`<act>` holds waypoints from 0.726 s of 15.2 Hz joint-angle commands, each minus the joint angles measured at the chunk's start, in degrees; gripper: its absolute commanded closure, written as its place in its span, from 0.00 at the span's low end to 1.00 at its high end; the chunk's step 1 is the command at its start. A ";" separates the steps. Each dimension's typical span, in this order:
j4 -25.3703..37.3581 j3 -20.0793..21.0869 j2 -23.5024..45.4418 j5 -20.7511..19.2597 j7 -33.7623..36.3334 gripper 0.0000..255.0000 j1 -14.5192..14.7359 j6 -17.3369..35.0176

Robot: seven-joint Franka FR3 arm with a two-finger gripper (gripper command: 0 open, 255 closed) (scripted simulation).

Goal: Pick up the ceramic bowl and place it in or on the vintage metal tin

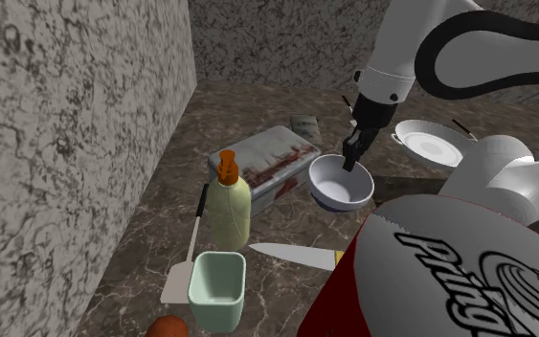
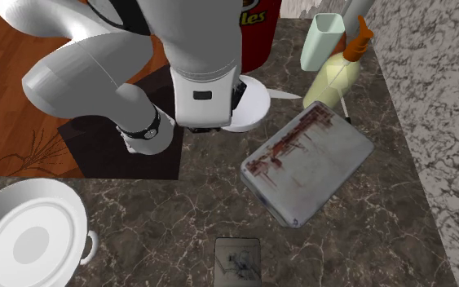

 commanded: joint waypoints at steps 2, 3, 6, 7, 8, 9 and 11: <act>2.34 -0.62 -0.17 -0.71 0.12 1.00 -0.38 -2.50; 3.08 -0.78 -0.23 -0.89 0.20 1.00 -0.47 -3.30; 5.32 -1.24 -0.31 -1.42 0.42 1.00 -0.70 -5.60; 6.09 -1.39 -0.30 -1.58 0.49 1.00 -0.77 -6.36; 6.86 -1.54 -0.28 -1.74 0.56 1.00 -0.84 -7.10; 7.64 -1.68 -0.24 -1.90 0.63 1.00 -0.91 -7.83; 9.22 -1.96 -0.11 -2.20 0.78 1.00 -1.04 -9.28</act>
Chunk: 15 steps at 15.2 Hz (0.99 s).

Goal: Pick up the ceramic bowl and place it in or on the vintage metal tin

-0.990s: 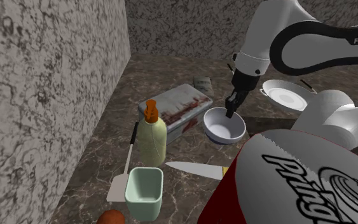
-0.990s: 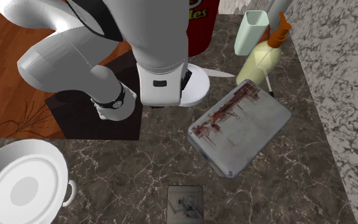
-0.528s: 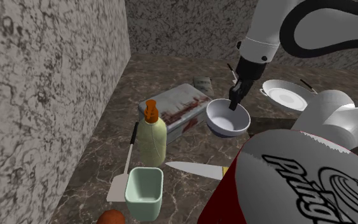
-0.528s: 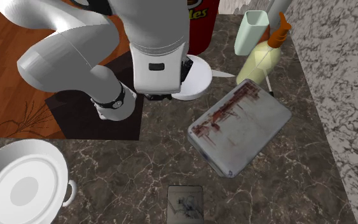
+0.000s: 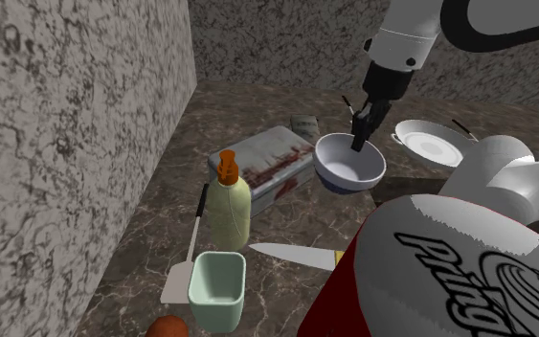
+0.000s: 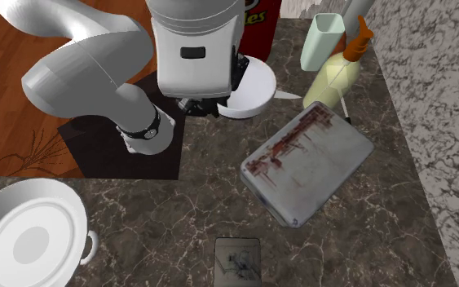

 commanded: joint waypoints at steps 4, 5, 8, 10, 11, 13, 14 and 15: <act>4.06 -0.63 0.68 -0.69 0.34 1.00 -0.33 -3.37; 4.89 -0.75 0.81 -0.81 0.41 1.00 -0.38 -4.05; 7.42 -1.10 1.30 -1.18 0.62 1.00 -0.54 -6.09; 8.62 -1.26 1.57 -1.34 0.73 1.00 -0.60 -7.02; 10.18 -1.09 4.19 -1.47 0.59 1.00 -0.97 -5.94; 13.47 -0.73 9.33 -1.78 0.42 1.00 -1.69 -4.08; 15.21 -0.55 11.85 -1.96 0.38 1.00 -2.03 -3.28; 17.01 -0.36 14.34 -2.16 0.38 1.00 -2.37 -2.57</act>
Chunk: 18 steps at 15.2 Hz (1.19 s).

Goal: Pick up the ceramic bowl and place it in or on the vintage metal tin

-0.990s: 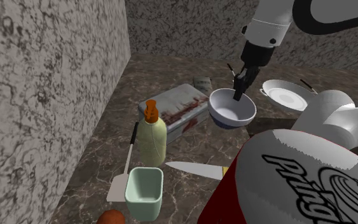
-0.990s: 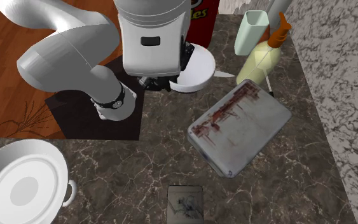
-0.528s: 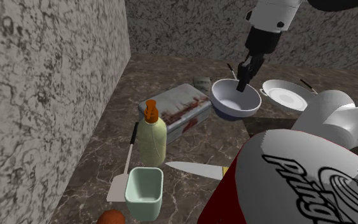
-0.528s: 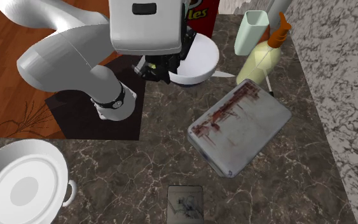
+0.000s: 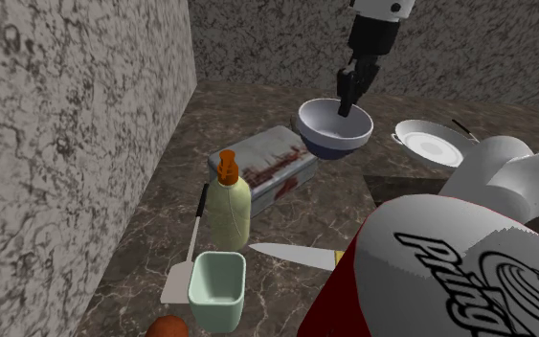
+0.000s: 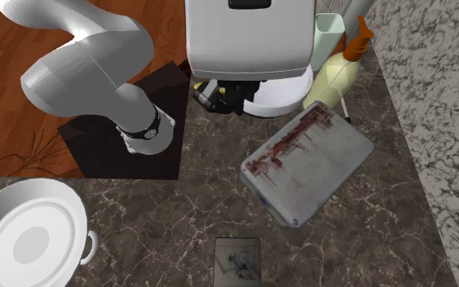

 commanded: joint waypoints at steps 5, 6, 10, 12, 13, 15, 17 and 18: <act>11.67 1.43 14.62 -1.30 0.65 1.00 -1.75 3.12; 13.83 1.64 16.98 -1.63 0.83 1.00 -2.00 3.33; 23.33 2.51 26.54 -3.22 1.79 1.00 -2.87 3.40; 21.70 2.57 26.43 -3.14 1.65 1.00 -2.81 4.92; 20.90 2.61 26.40 -3.10 1.58 1.00 -2.79 5.69; 19.34 2.70 26.37 -3.02 1.44 1.00 -2.75 7.21; 17.82 2.79 26.39 -2.94 1.31 1.00 -2.71 8.75; 17.08 2.84 26.42 -2.90 1.24 1.00 -2.69 9.51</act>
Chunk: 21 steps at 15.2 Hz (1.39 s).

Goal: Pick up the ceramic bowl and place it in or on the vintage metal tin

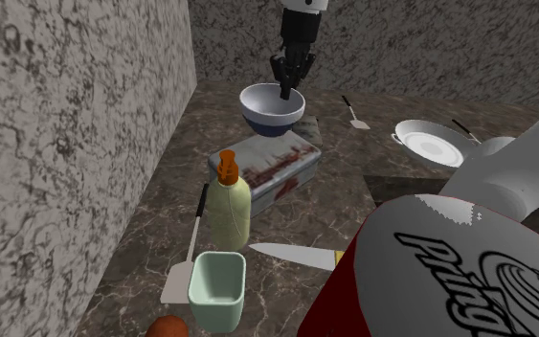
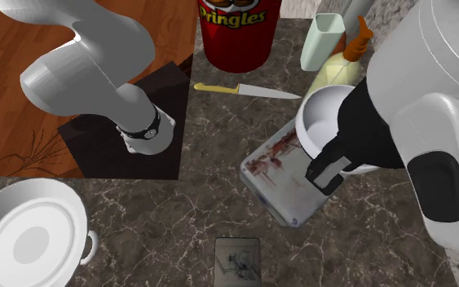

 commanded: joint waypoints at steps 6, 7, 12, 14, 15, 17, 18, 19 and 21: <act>-4.82 0.41 0.65 0.24 -0.36 1.00 0.14 5.50; -5.48 0.47 0.77 0.28 -0.42 1.00 0.16 6.28; -8.31 0.73 1.46 0.42 -0.65 1.00 0.24 9.80; -8.30 0.73 1.47 0.42 -0.65 1.00 0.24 9.80; -8.30 0.73 1.47 0.42 -0.65 1.00 0.24 9.80; -8.30 0.73 1.47 0.42 -0.65 1.00 0.24 9.80; -8.30 0.73 1.47 0.42 -0.65 1.00 0.24 9.80; -8.30 0.73 1.47 0.42 -0.65 1.00 0.24 9.80; -8.30 0.73 1.47 0.42 -0.64 0.00 0.24 9.80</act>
